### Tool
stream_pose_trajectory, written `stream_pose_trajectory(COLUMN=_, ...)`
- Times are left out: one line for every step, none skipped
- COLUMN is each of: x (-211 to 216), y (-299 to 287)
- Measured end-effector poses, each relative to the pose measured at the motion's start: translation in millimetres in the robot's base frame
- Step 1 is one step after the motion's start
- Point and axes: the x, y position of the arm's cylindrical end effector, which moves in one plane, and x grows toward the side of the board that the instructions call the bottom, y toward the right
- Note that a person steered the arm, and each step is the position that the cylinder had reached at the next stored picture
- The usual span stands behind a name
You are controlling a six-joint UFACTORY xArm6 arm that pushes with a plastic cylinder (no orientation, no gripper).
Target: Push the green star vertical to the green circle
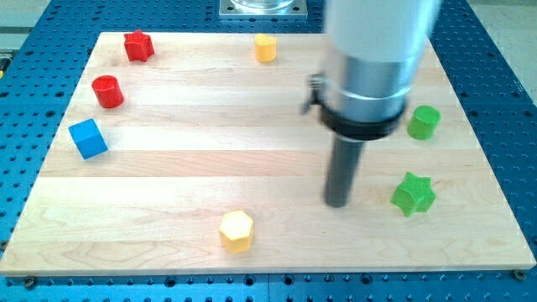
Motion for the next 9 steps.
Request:
stream_pose_trajectory(x=-12, y=41)
stream_pose_trajectory(x=-11, y=91)
stream_pose_trajectory(x=-11, y=56)
stream_pose_trajectory(x=-1, y=-2)
stream_pose_trajectory(x=-7, y=-90)
stream_pose_trajectory(x=-75, y=-143)
stream_pose_trajectory(x=-147, y=-182)
stream_pose_trajectory(x=-175, y=-216)
stream_pose_trajectory(x=-196, y=-253)
